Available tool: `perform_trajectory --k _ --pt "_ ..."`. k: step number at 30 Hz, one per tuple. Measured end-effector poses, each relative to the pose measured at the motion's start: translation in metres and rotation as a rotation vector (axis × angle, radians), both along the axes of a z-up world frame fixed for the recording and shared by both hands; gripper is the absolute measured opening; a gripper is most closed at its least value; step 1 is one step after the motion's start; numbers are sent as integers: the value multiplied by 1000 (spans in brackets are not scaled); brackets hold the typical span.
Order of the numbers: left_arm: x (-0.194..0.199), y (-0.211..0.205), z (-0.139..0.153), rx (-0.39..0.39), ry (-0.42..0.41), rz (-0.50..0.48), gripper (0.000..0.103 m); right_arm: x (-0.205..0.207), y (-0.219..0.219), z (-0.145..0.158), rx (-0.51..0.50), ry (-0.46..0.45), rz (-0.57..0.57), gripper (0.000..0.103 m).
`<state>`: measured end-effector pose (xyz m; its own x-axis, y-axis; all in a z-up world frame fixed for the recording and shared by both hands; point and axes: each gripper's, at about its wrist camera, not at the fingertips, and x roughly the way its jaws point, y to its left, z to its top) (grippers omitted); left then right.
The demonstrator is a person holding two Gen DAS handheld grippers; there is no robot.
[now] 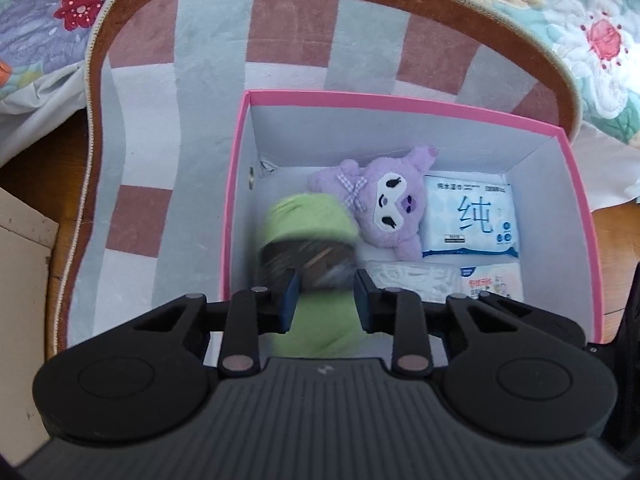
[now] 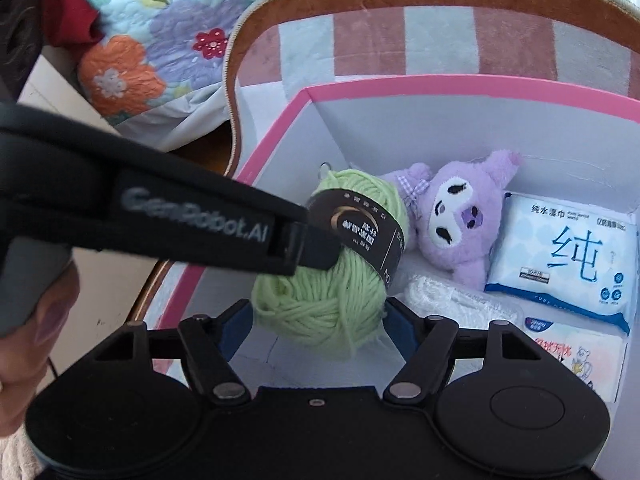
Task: Organize objects
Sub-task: 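Lift the yarn ball with both grippers and lower it into the pink box, then open both grippers to release the yarn beside the plush, then raise both grippers and move them down to the orange sponge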
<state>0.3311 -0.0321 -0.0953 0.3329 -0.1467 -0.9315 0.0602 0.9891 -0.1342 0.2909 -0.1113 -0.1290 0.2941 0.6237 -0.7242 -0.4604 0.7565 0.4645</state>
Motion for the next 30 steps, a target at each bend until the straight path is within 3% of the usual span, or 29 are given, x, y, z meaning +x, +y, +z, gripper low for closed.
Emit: perform_trajectory --k 1,3,4,7,12,15,23,30 --pt "0 0 1 -6 -1 -2 29 -1 0 1 13 -13 -5 75" --pt "0 -3 2 13 -12 -6 29 0 3 2 9 -29 -12 55" --pt "0 -4 2 27 -17 -6 29 2 6 0 -7 -23 -20 40" --pt "0 -3 3 24 -28 13 29 7 12 -2 -14 -18 -49 33" --pt "-13 5 15 -15 -63 32 29 9 11 0 -16 5 -72 34" --pt "-27 9 32 -31 -98 7 34 -2 3 13 -49 -25 -58 36" --pt "-81 26 79 -67 -121 -57 42 -38 -26 73 -162 -96 4 49" --pt "-135 38 119 -79 -118 -101 59 -79 -43 135 -182 -128 26 64"
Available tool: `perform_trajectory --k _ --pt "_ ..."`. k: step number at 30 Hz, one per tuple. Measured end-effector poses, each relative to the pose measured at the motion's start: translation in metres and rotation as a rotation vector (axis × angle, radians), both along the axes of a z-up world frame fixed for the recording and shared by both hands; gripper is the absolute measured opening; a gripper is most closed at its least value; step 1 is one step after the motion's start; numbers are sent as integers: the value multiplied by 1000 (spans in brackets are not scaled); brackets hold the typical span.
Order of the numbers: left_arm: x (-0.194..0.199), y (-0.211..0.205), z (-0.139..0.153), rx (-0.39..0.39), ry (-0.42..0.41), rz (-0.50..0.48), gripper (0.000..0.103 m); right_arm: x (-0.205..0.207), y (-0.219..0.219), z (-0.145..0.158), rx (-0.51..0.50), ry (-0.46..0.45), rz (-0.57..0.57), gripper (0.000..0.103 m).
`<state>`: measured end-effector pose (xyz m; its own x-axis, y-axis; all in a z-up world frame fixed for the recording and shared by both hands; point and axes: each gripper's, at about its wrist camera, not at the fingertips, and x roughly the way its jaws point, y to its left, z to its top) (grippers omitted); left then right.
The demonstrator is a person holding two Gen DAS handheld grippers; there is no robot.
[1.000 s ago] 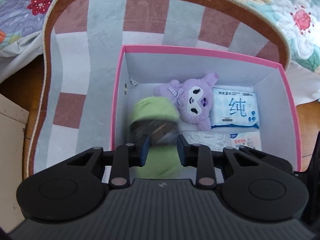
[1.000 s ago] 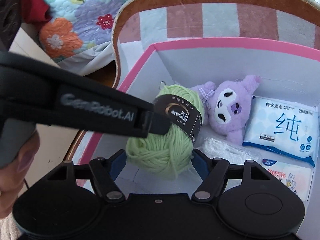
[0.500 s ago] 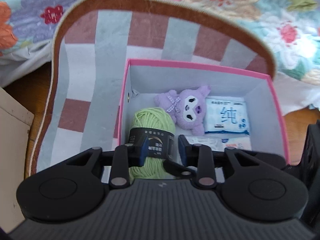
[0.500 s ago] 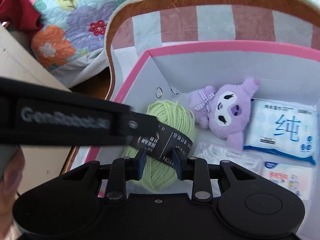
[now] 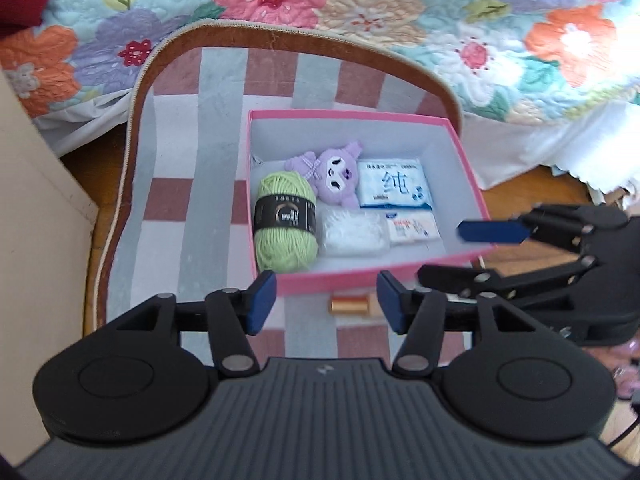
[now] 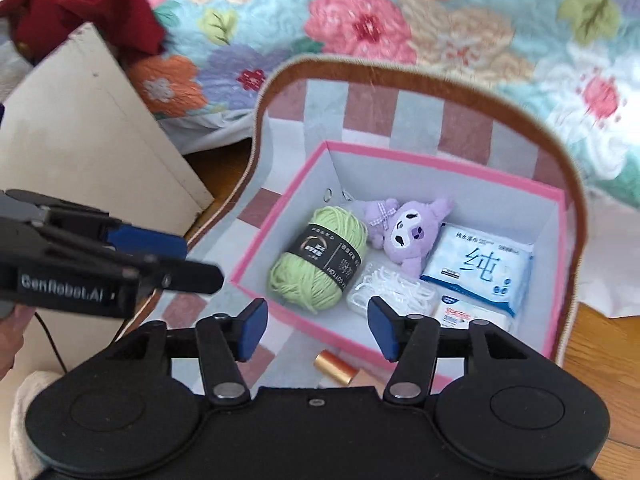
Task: Organize objects
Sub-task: 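Raise both grippers and move them down to the orange sponge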
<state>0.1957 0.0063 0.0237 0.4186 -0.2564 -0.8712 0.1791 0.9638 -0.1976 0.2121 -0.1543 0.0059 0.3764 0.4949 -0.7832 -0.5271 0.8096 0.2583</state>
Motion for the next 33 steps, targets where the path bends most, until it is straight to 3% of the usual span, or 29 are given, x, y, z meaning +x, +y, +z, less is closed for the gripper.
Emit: perform_trajectory --k 8,15,24,33 --pt "-50 29 29 12 -20 5 65 -68 0 53 -52 -82 114 73" --pt "-87 39 29 13 -13 -27 72 -117 7 63 -27 -57 199 77" --pt "-105 44 -16 -2 48 -72 77 -147 24 17 40 11 232 77" --pt "-93 36 -91 3 111 -102 77 -156 57 -54 -10 6 252 77"
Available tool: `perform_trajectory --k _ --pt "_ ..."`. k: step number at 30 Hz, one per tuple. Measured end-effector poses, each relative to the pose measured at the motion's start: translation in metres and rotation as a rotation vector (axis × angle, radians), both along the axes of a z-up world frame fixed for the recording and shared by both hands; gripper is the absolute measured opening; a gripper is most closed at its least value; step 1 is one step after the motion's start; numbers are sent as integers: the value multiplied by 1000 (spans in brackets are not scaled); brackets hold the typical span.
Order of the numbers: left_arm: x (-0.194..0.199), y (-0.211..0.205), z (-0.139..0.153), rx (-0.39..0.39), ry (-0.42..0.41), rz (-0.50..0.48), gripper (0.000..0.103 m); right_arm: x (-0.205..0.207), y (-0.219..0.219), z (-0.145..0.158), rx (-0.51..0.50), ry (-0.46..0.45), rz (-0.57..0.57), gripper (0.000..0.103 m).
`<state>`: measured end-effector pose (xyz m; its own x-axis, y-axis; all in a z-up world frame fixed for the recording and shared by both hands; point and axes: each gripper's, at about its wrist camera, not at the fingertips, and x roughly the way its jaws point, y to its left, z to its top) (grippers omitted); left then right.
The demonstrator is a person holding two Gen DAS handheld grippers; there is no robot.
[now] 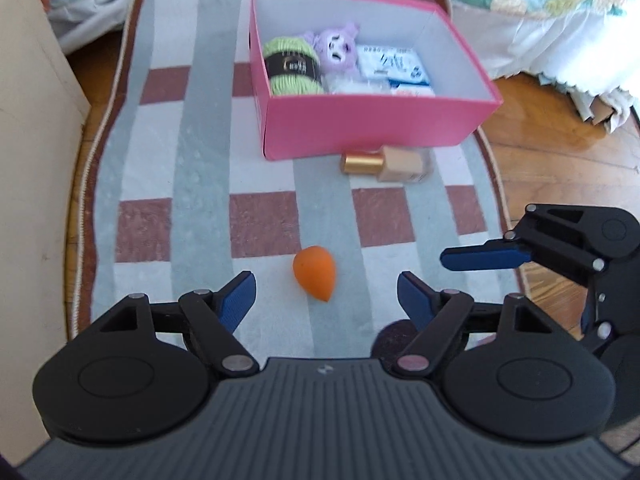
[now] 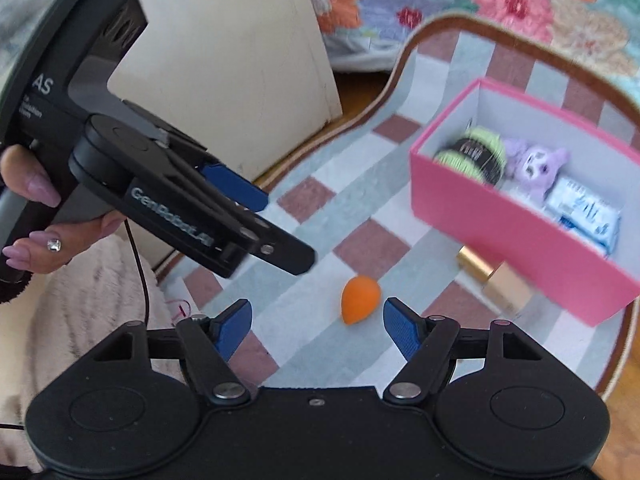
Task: Organize objects
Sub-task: 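Raise both grippers and move them down to the orange sponge, then close both grippers on the orange makeup sponge, then lift the sponge with both grippers and lower it into the pink box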
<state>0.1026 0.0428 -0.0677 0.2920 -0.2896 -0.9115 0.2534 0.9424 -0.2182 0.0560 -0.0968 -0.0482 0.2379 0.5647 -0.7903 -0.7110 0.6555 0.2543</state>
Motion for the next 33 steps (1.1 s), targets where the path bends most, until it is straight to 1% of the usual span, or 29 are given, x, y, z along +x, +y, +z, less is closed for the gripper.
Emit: perform_trajectory --k 4,8,9,13,14,15,17,18,19,20,21,22,23,24,28,30,33 --pt "11 -4 -35 28 6 9 74 3 13 -31 -17 -17 -8 77" --pt "20 -3 -62 -6 23 26 69 15 17 -60 5 15 -55 76" --pt "22 -4 -68 -7 31 28 65 18 20 -67 -3 19 -68 76" --pt "22 -5 -90 -25 57 30 56 24 27 -92 -37 36 -70 76" --pt "21 -5 -95 -31 61 35 53 25 28 -98 -49 41 -72 74" --pt "21 -5 -99 -39 70 36 46 26 30 -104 -58 46 -78 74" --pt "20 -5 -107 -65 89 34 39 27 32 -112 -66 61 -80 65" --pt "20 -4 -109 -94 99 41 32 27 33 -116 -68 67 -82 62" --pt "19 -4 -111 -119 106 48 32 27 34 -118 -73 69 -75 54" --pt "19 -4 -111 -123 105 58 31 25 36 -120 -79 51 -71 48" --pt "18 -4 -111 -120 96 54 31 23 38 -120 -80 24 -71 46" --pt "17 -5 -109 -118 84 51 30 22 39 -120 -85 20 -58 43" --pt "17 -4 -108 -122 76 56 30 21 39 -120 -89 11 -67 36" --pt "17 -3 -108 -125 76 54 29 21 38 -119 -91 5 -80 33" --pt "12 -3 -101 -127 60 43 29 18 35 -115 -76 9 -80 31" --pt "9 -3 -96 -131 41 38 29 14 35 -111 -81 -18 -72 30" --pt "3 -4 -84 -132 4 24 29 10 33 -102 -76 -33 -77 30"
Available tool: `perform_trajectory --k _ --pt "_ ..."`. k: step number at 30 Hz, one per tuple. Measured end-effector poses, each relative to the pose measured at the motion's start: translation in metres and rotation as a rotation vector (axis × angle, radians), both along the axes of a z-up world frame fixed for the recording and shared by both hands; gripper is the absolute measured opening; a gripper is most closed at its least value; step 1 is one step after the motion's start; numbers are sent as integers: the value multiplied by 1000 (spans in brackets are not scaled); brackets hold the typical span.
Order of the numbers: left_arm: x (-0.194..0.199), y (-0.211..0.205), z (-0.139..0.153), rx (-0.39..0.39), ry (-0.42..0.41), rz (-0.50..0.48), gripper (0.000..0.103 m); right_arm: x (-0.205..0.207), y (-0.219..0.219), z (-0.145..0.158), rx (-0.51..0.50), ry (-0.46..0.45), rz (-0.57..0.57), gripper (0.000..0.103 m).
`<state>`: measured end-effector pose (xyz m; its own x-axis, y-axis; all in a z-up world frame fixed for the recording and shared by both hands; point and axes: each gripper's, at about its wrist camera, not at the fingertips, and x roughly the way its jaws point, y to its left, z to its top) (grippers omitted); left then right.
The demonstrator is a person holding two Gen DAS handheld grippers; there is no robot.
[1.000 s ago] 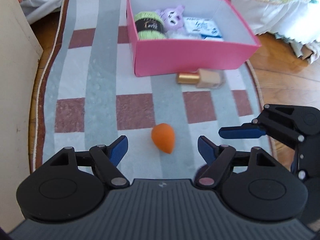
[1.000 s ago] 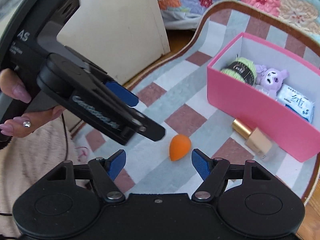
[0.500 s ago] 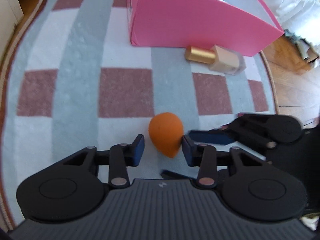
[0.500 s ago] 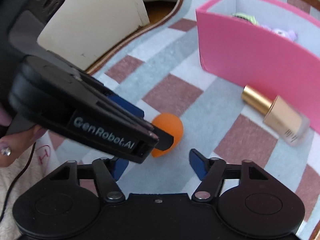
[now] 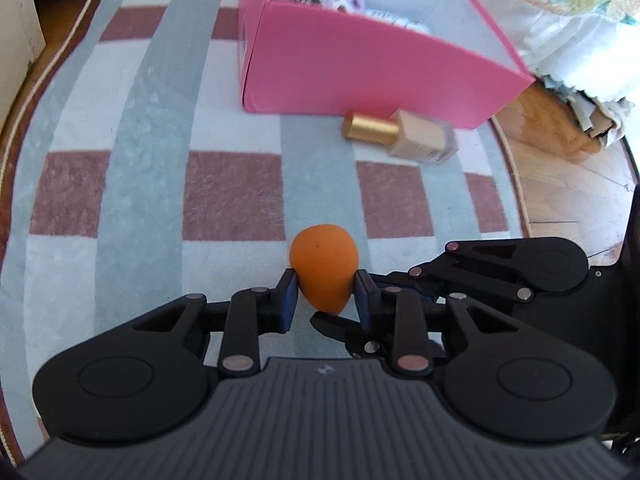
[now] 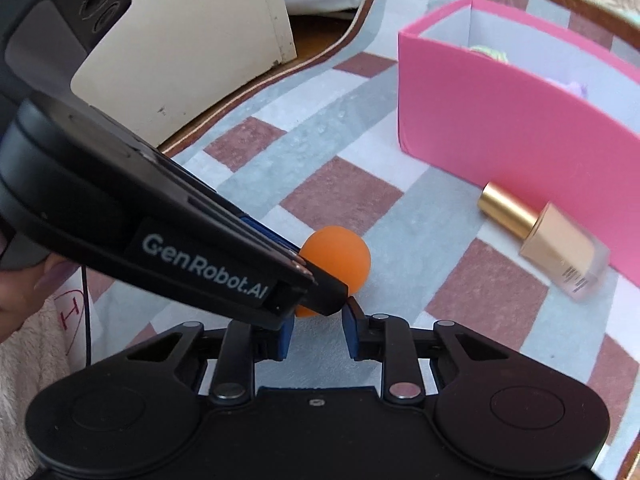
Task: Organize objects
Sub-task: 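Lift the sponge with both grippers and lower it into the pink box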
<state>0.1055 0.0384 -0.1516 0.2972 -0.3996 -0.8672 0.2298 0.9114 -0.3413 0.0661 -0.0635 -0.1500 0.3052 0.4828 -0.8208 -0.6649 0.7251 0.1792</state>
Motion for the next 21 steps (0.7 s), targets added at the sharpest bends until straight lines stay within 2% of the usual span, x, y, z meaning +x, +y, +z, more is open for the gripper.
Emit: perform_trajectory --k 5,9,15,21 --pt "-13 -1 30 -7 -70 -8 29 -7 -3 27 -2 -46 1 30" --pt "-26 -4 59 2 -120 1 29 -9 -8 55 10 -43 -1 30" --pt "-37 -9 110 10 -165 -11 29 -19 -12 101 8 -100 18 30" --pt "-38 -9 163 -19 -226 -12 29 -16 -25 151 71 -126 -5 30"
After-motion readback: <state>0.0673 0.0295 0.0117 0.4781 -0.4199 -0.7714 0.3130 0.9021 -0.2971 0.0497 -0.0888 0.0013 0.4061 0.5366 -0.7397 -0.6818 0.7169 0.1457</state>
